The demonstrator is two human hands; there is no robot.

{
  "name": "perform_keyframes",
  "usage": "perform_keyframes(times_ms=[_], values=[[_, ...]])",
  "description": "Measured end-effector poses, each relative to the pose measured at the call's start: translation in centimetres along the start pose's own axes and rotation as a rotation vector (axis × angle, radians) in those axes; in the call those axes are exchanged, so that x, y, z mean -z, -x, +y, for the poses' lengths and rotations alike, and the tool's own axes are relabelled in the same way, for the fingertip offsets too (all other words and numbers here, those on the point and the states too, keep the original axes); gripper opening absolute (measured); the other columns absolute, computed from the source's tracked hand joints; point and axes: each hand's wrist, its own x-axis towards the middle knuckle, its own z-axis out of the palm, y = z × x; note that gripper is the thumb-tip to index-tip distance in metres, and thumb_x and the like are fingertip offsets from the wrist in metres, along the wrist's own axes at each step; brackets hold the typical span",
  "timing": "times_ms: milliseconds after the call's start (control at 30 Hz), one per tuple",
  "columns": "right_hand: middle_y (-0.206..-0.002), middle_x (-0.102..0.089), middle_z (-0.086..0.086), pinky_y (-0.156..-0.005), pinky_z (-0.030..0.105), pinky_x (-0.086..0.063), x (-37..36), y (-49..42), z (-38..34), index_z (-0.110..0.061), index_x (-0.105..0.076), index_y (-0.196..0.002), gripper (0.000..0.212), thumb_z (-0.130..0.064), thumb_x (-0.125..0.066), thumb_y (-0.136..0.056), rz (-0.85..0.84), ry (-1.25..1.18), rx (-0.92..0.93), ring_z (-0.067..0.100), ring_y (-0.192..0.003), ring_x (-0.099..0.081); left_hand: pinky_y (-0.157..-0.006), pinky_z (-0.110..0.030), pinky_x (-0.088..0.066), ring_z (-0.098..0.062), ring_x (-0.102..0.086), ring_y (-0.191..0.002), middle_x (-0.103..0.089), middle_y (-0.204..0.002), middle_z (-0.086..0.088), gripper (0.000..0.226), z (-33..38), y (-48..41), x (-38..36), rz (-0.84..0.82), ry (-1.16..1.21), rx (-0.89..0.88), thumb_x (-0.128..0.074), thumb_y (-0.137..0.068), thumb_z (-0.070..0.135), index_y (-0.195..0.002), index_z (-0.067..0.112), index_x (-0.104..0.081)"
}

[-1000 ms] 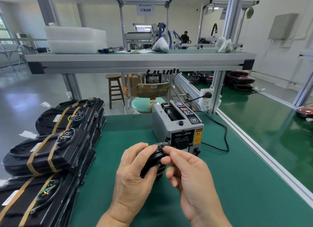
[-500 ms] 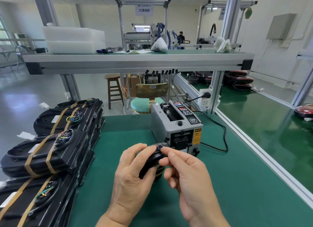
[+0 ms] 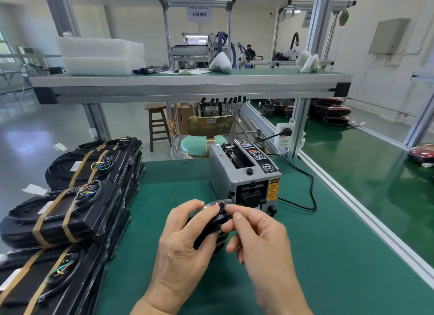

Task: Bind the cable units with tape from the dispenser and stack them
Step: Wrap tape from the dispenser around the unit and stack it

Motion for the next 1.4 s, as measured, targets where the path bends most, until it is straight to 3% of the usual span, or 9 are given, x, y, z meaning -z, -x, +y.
perform_keyframes(times_ms=[200,300,400,533,667,867,1067,1267,1400], values=[[-0.076,-0.071,-0.008,-0.050,0.011,-0.041,0.8,-0.5,1.1,-0.035,-0.072,-0.103,0.031,-0.011,-0.055,-0.097,0.065,0.254,0.172,0.005,-0.050,-0.058,-0.094,-0.026,-0.047,-0.017,-0.058,-0.106,-0.058,-0.114,0.005,0.047,0.2,-0.2,0.2,0.006,-0.011,-0.003,-0.067,-0.073,0.008,-0.117,0.025,-0.068],[-0.093,-0.067,-0.017,-0.066,0.011,-0.045,1.0,-0.7,1.5,-0.044,-0.068,-0.111,0.038,-0.010,-0.058,-0.096,0.099,0.361,0.299,0.005,-0.077,-0.065,-0.094,-0.028,-0.048,-0.020,-0.059,-0.106,-0.058,-0.113,0.004,0.051,0.3,-0.2,0.2,0.003,-0.006,0.012,-0.070,-0.071,0.004,-0.116,0.026,-0.067],[-0.115,-0.052,-0.022,-0.089,0.007,-0.037,0.6,-0.5,1.9,-0.046,-0.058,-0.130,0.058,-0.002,-0.050,-0.092,0.065,0.601,0.525,0.007,-0.111,-0.052,-0.094,-0.027,-0.047,-0.018,-0.059,-0.106,-0.058,-0.114,0.005,0.054,0.6,-0.3,0.3,0.000,-0.007,0.013,-0.071,-0.070,0.004,-0.117,0.029,-0.063],[-0.145,-0.033,-0.018,-0.108,0.016,-0.022,0.4,-0.5,3.3,-0.067,-0.031,-0.136,0.096,0.010,-0.046,-0.081,-0.068,0.857,0.532,0.003,-0.130,-0.029,-0.091,-0.008,-0.040,-0.006,-0.057,-0.100,-0.060,-0.111,0.014,0.071,0.6,-0.2,0.3,0.014,-0.011,0.148,-0.081,-0.063,-0.006,-0.118,0.030,-0.052],[-0.146,-0.036,-0.012,-0.113,0.026,-0.025,1.3,-1.6,4.4,-0.057,-0.036,-0.141,0.088,0.008,-0.045,-0.083,-0.071,0.892,0.502,0.007,-0.134,-0.028,-0.092,-0.003,-0.035,-0.005,-0.056,-0.100,-0.060,-0.111,0.014,0.069,0.2,-0.3,0.4,0.045,-0.009,0.219,-0.081,-0.066,0.001,-0.119,0.031,-0.049],[-0.140,-0.041,-0.023,-0.114,0.028,-0.030,3.1,-3.2,5.6,-0.046,-0.036,-0.144,0.064,-0.014,-0.057,-0.093,-0.091,0.809,0.350,-0.002,-0.133,-0.031,-0.097,-0.023,-0.043,-0.016,-0.056,-0.106,-0.048,-0.112,0.009,0.061,-0.3,-0.6,0.9,-0.011,-0.031,0.101,-0.068,-0.075,0.009,-0.128,0.037,-0.058],[-0.146,-0.044,-0.018,-0.115,0.029,-0.033,3.2,-3.5,7.6,-0.039,-0.032,-0.148,0.090,-0.029,-0.082,-0.074,-0.308,0.475,0.008,-0.011,-0.133,-0.036,-0.099,-0.015,-0.038,-0.015,-0.051,-0.110,-0.047,-0.112,0.001,0.058,-0.6,-0.5,1.6,-0.033,0.030,0.097,-0.064,-0.076,0.005,-0.125,0.035,-0.058],[-0.126,-0.063,-0.013,-0.106,0.037,-0.045,3.7,-4.0,8.0,-0.043,-0.055,-0.127,0.076,-0.027,-0.086,-0.059,-0.290,0.330,0.052,0.005,-0.118,-0.059,-0.098,-0.023,-0.045,-0.016,-0.056,-0.114,-0.055,-0.117,-0.001,0.050,0.0,-0.4,1.3,0.084,0.383,0.317,-0.062,-0.079,0.008,-0.118,0.040,-0.062],[-0.113,-0.054,-0.026,-0.092,0.016,-0.042,4.4,-4.0,6.8,-0.052,-0.056,-0.112,0.064,-0.031,-0.082,-0.057,-0.149,0.472,0.180,-0.002,-0.109,-0.055,-0.099,-0.031,-0.047,-0.019,-0.058,-0.113,-0.060,-0.118,-0.006,0.059,-0.8,-0.3,1.1,0.041,0.455,0.449,-0.062,-0.082,-0.018,-0.116,0.031,-0.063]])
